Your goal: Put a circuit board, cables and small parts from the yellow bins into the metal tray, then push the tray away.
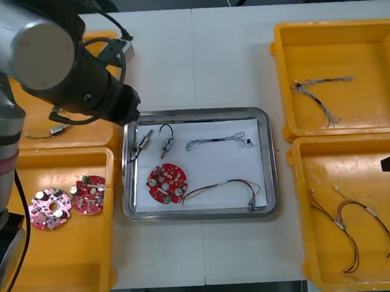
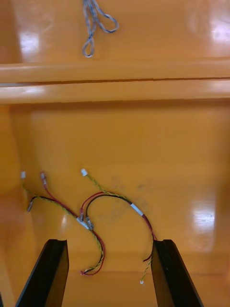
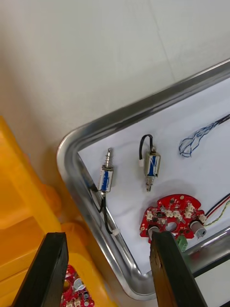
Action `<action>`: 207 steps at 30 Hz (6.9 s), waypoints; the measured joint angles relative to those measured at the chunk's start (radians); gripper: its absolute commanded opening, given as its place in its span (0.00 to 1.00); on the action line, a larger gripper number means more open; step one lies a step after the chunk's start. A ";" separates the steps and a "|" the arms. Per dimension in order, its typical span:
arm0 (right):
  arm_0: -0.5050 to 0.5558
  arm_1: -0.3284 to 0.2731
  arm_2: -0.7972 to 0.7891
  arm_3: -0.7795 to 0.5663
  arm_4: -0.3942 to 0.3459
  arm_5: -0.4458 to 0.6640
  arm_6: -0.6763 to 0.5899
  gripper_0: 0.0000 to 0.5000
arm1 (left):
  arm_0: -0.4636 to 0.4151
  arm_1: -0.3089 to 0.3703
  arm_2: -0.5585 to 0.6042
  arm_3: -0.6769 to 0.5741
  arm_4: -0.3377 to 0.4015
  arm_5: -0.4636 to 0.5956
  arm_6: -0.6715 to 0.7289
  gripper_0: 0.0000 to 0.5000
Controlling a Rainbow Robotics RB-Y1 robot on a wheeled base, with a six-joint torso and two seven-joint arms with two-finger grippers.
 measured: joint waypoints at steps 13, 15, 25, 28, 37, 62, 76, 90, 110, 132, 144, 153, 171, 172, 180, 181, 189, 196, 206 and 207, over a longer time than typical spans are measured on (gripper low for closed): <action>-0.149 -0.070 0.203 -0.132 -0.087 0.000 -0.005 1.00 | 0.136 0.168 0.168 -0.148 0.087 0.001 0.000 1.00; -0.189 -0.070 0.264 -0.137 -0.090 0.000 -0.005 1.00 | 0.162 0.186 0.187 -0.151 0.095 0.001 0.000 1.00; -0.403 -0.053 0.643 -0.138 -0.007 0.000 -0.004 1.00 | 0.282 0.260 0.319 -0.169 0.180 0.001 0.000 1.00; -0.479 -0.015 0.775 -0.135 0.057 0.000 0.007 1.00 | 0.318 0.285 0.347 -0.178 0.193 0.001 0.000 1.00; -0.627 0.141 1.027 0.012 0.143 -0.082 0.305 1.00 | 0.417 0.348 0.418 -0.204 0.242 0.001 0.000 1.00; -0.692 0.260 1.442 0.224 0.391 -0.294 0.536 1.00 | 0.605 0.386 0.550 -0.265 0.328 0.001 0.000 1.00; -0.686 0.298 1.466 0.299 0.441 -0.294 0.536 1.00 | 0.630 0.386 0.550 -0.265 0.323 0.001 0.003 1.00; -0.669 0.301 1.469 0.338 0.482 -0.329 0.536 1.00 | 0.630 0.386 0.550 -0.265 0.312 0.001 0.068 1.00; -0.663 0.303 1.471 0.338 0.512 -0.328 0.529 0.00 | 0.630 0.386 0.550 -0.265 0.312 0.001 0.068 1.00; -0.766 0.282 1.471 0.399 0.526 -0.353 0.510 0.00 | 0.630 0.386 0.550 -0.265 0.312 0.001 0.068 1.00; -0.865 0.286 1.471 0.518 0.525 -0.385 0.510 0.00 | 0.630 0.386 0.550 -0.265 0.311 0.001 0.068 1.00; -0.930 0.291 1.471 0.579 0.491 -0.389 0.510 0.00 | 0.630 0.386 0.550 -0.265 0.311 0.001 0.068 1.00; -1.028 0.304 1.471 0.723 0.488 -0.468 0.510 0.00 | 0.630 0.386 0.550 -0.265 0.311 0.001 0.068 1.00; -1.033 0.305 1.471 0.734 0.488 -0.473 0.510 0.00 | 0.630 0.386 0.550 -0.265 0.311 0.001 0.068 1.00; -1.072 0.321 1.471 0.817 0.488 -0.503 0.510 0.00 | 0.630 0.386 0.550 -0.265 0.311 0.001 0.068 1.00; -1.076 0.324 1.471 0.825 0.488 -0.509 0.510 0.00 | 0.630 0.386 0.550 -0.265 0.311 0.001 0.068 1.00; -1.100 0.333 1.471 0.865 0.487 -0.543 0.513 0.00 | 0.630 0.386 0.550 -0.265 0.311 0.001 0.068 1.00; -1.108 0.334 1.471 0.883 0.488 -0.575 0.544 0.00 | 0.630 0.386 0.550 -0.265 0.311 0.001 0.068 1.00; -1.122 0.353 1.471 0.965 0.512 -0.634 0.576 0.00 | 0.630 0.386 0.550 -0.265 0.311 0.001 0.068 1.00; -1.122 0.354 1.471 0.973 0.515 -0.644 0.576 0.00 | 0.630 0.386 0.550 -0.265 0.311 0.001 0.068 1.00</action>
